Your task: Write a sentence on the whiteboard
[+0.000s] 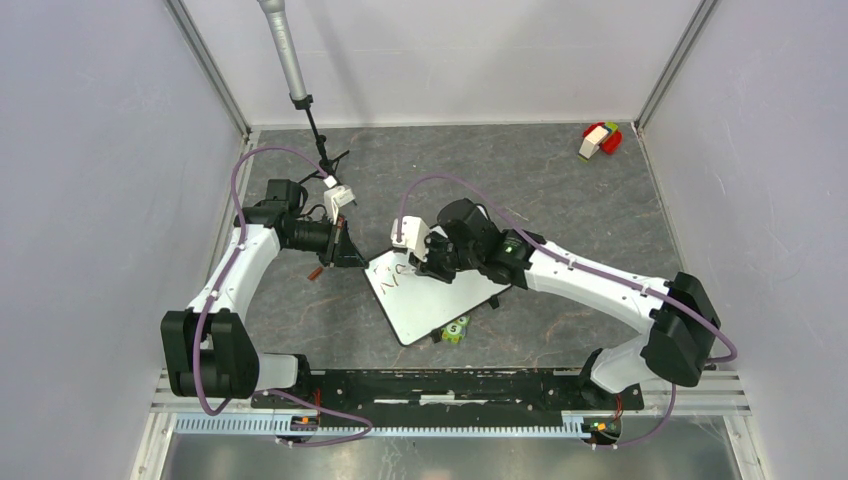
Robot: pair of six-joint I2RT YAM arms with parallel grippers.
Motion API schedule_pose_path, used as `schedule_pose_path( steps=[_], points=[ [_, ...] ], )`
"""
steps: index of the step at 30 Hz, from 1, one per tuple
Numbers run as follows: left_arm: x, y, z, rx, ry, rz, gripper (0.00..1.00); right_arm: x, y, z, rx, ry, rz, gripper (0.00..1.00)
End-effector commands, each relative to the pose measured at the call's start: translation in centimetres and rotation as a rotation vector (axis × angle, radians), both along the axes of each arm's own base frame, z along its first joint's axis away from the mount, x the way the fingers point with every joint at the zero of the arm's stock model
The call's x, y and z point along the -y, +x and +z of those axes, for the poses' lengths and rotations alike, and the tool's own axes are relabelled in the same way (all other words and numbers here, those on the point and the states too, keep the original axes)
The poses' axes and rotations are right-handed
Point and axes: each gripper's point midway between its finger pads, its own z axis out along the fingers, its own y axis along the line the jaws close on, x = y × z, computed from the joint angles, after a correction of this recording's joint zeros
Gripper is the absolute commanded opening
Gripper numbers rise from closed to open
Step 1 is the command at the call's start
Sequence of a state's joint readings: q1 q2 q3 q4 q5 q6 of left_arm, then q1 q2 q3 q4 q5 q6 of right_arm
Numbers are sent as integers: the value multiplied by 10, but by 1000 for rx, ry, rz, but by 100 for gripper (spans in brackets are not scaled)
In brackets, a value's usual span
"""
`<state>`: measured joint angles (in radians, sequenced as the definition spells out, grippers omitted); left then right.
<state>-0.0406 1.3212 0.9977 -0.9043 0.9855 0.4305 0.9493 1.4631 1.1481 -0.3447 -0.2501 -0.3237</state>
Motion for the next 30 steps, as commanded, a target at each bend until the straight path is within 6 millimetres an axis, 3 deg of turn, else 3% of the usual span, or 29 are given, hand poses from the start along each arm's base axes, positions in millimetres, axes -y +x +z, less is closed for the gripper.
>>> schedule_pose_path(
  steps=[1,11,21,30],
  points=[
    [5,-8,8,1,-17,-25,2,17,11,-1,57,-41,-53,0],
    [5,-8,9,2,-18,-26,3,29,6,-10,41,-64,-55,0],
    [5,-9,9,4,-16,-24,2,1,-6,-1,15,-23,9,0],
    [5,-9,8,4,-14,-25,3,-5,-10,19,23,18,39,0]
  ],
)
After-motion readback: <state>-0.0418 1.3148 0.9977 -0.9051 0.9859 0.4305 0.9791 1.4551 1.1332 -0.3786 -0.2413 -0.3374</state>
